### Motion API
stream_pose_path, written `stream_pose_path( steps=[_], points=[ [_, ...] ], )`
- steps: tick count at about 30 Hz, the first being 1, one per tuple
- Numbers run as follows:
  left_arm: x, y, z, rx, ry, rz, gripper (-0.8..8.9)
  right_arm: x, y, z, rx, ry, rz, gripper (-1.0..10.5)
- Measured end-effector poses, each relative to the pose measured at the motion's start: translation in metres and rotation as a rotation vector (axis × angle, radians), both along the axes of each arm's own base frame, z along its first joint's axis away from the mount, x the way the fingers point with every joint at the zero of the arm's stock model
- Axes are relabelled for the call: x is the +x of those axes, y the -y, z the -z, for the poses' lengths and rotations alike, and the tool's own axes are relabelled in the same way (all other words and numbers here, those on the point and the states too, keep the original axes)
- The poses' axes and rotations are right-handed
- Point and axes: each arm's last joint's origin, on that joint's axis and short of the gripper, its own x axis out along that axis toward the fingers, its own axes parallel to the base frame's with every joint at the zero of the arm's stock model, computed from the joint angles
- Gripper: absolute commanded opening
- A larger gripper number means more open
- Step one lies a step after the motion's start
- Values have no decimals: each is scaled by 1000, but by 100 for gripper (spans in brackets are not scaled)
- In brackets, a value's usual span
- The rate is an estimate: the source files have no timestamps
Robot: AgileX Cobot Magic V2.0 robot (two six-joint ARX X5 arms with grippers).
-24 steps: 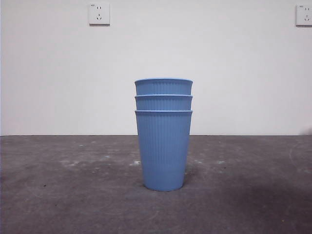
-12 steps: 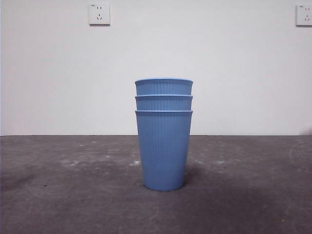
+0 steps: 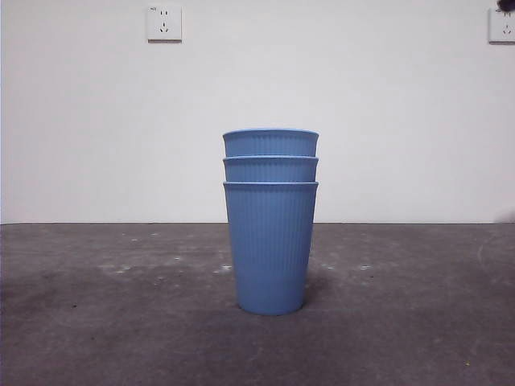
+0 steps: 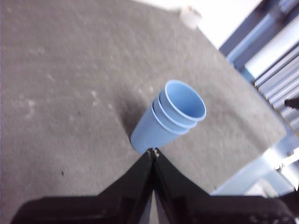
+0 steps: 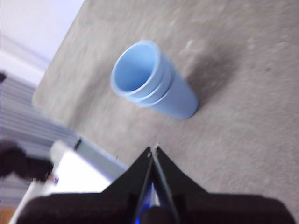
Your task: Pick up the cup on the top,put the cup on the left,pick up the cup in the middle,put the cup on the right
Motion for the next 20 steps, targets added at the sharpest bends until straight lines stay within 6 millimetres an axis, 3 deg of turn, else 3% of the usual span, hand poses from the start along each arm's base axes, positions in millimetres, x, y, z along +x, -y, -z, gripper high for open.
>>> stream_pose_path(
  steps=[7,10,12,14,16,20],
  points=[
    [-1,4,-12,72,-45,102,-3,-6,-15,-16,-40,58,-165,-7],
    [-1,5,-12,84,-31,117,11,-6,-17,-15,-46,64,-193,107],
    [-1,5,-12,88,-28,118,132,-6,-17,-15,-47,64,-192,227],
    [-1,5,-12,89,-28,117,432,-6,-17,-15,-48,63,-192,348],
    [-1,5,-12,89,-28,117,640,-6,-17,-15,-51,60,-184,430],
    [-1,5,-12,89,-28,118,645,-6,-16,-14,-75,53,-149,447]
  ],
)
